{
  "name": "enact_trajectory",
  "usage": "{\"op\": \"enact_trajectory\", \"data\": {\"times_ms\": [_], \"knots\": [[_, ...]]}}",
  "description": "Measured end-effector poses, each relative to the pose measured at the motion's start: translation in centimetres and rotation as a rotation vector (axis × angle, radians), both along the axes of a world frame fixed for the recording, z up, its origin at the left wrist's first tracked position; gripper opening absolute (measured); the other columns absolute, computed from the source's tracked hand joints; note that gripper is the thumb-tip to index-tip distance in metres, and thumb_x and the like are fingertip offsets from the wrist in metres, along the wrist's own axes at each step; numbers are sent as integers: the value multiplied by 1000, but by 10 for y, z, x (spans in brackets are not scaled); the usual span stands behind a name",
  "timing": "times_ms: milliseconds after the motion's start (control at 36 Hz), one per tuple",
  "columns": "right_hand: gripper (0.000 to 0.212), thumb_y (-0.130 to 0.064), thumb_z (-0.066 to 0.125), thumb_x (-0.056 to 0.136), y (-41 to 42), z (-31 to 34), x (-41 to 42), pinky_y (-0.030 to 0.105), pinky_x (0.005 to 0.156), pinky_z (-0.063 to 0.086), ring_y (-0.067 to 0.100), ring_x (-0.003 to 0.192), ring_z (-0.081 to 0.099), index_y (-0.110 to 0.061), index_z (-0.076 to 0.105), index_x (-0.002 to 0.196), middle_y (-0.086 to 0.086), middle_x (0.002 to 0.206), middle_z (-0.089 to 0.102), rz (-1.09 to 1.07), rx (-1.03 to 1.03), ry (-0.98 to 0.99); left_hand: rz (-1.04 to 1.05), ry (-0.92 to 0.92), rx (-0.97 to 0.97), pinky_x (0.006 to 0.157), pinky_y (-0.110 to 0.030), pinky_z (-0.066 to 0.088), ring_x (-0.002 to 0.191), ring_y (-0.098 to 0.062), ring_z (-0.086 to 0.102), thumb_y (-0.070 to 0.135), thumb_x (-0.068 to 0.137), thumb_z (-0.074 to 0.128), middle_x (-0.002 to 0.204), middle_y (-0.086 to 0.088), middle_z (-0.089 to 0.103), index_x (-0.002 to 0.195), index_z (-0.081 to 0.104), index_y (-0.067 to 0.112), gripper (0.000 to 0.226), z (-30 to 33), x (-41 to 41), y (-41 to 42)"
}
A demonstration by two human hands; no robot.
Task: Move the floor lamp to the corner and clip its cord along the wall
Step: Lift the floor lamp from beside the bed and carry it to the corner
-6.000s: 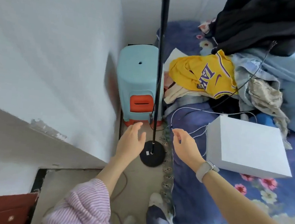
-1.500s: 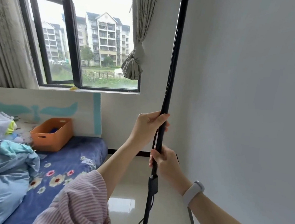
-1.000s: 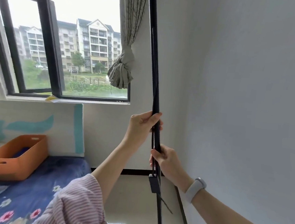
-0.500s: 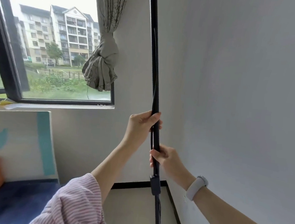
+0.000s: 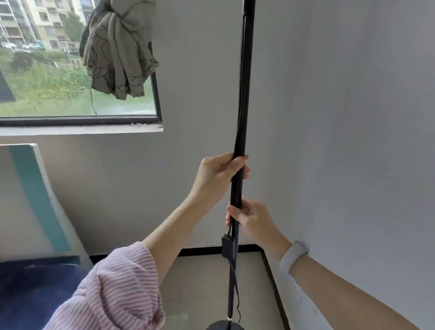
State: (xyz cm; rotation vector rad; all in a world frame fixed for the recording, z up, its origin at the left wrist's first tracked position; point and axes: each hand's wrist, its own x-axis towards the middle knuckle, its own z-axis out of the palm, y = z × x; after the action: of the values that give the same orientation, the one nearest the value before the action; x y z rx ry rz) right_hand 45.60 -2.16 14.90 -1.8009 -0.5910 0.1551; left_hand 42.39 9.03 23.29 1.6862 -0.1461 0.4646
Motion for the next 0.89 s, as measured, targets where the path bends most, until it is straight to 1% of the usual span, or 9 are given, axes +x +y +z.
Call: {"op": "enact_trajectory", "data": {"times_ms": [111,194,472,528,639,750,806,861,889], "knots": [[15,-9,53,90,15,-16,40,16,70,46,19,68,60,-2,58,77,12,71,63,-29,-31,44,-6,43,32,79,-33,57,69,-14,64,8,92,49,71,-3,66,88,66,8,17,-18,40,15],[13,-9,55,89,26,-24,73,21,76,48,20,72,62,-4,59,78,11,74,65,-59,-64,66,-33,86,70,86,-42,54,74,-19,65,10,92,50,73,-3,66,81,66,16,21,-28,74,27],[15,-7,57,87,47,-59,153,1,63,43,16,71,63,7,62,87,24,86,68,-267,-111,154,-181,187,173,92,-47,49,88,-29,64,9,91,49,77,-7,66,86,64,10,16,-63,173,50],[19,-10,59,86,52,-71,170,6,70,48,29,82,65,9,62,89,28,92,68,-309,-135,183,-208,202,187,91,-46,49,89,-30,64,9,91,49,78,-8,66,85,64,10,16,-75,193,56],[28,-13,59,87,63,-90,197,55,93,43,51,94,55,15,57,89,41,97,59,-349,-197,225,-247,256,199,89,-35,49,89,-27,64,9,91,49,79,-6,67,84,65,11,17,-100,227,67],[27,-15,55,89,67,-103,213,46,77,46,44,74,54,11,56,82,33,77,58,-362,-264,278,-292,328,249,84,-23,47,89,-23,65,9,91,49,80,-4,68,86,63,13,16,-126,255,73],[28,-13,51,89,66,-108,221,36,66,36,28,62,43,4,50,67,18,62,46,-348,-301,283,-301,356,289,83,-24,48,87,-23,66,8,90,49,79,-1,68,84,63,15,17,-139,266,76],[25,-10,47,91,62,-113,229,35,68,39,24,67,50,-7,57,68,8,67,55,-314,-334,288,-286,365,335,83,-28,49,86,-25,66,8,90,49,79,-1,68,83,64,12,17,-152,276,80],[21,-7,46,92,59,-116,232,32,74,44,25,78,57,-4,64,81,11,81,64,-310,-329,304,-279,370,357,84,-32,49,86,-27,66,7,90,49,81,-3,69,83,64,10,17,-158,281,82]]}}
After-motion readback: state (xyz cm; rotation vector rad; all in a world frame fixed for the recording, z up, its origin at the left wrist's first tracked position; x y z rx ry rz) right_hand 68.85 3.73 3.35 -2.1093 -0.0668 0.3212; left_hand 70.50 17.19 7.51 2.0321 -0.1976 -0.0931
